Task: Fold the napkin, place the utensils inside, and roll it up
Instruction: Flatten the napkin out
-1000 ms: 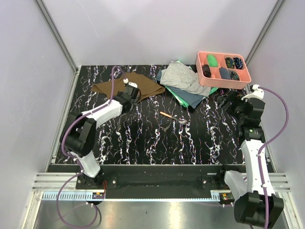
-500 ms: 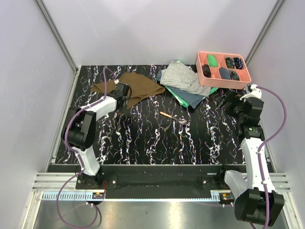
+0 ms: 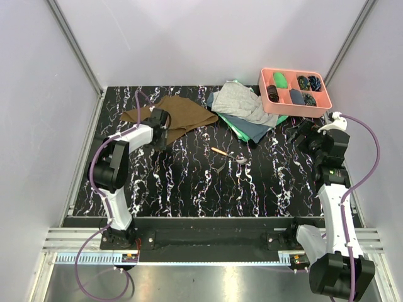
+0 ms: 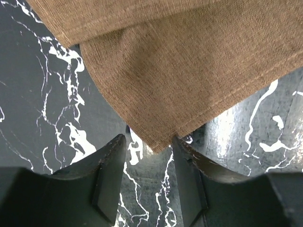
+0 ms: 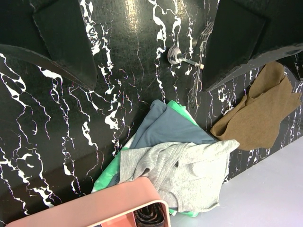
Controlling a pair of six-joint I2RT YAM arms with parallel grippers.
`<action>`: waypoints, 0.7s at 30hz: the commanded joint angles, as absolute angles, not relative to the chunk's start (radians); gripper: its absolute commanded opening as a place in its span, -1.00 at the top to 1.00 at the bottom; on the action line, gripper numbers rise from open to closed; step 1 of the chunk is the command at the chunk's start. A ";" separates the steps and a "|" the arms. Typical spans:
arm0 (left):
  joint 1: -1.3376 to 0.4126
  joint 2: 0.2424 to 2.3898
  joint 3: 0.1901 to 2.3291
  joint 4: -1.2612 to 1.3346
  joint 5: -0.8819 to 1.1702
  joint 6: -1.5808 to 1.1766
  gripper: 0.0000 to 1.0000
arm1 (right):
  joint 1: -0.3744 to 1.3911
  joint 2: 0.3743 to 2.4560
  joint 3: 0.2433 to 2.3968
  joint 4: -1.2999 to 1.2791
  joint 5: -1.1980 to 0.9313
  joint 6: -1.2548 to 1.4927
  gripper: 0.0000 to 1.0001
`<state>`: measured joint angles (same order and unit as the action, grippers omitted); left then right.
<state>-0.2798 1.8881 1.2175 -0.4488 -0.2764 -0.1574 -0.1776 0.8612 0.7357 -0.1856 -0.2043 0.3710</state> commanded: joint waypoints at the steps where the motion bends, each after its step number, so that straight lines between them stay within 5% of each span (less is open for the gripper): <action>1: -0.268 1.911 1.255 -0.462 -0.213 -0.160 0.04 | -0.176 0.848 0.749 -0.179 -0.215 0.373 -1.00; 5: -0.267 1.927 1.247 -0.472 -0.190 -0.155 0.26 | -0.176 0.842 0.747 -0.183 -0.210 0.373 -1.00; 11: -0.268 1.910 1.215 -0.479 -0.164 -0.170 1.00 | -0.176 0.842 0.747 -0.181 -0.204 0.370 -1.00; 21: -0.348 1.726 1.016 -0.336 -0.006 -0.278 1.00 | -0.176 0.870 0.758 -0.175 -0.282 0.359 -0.99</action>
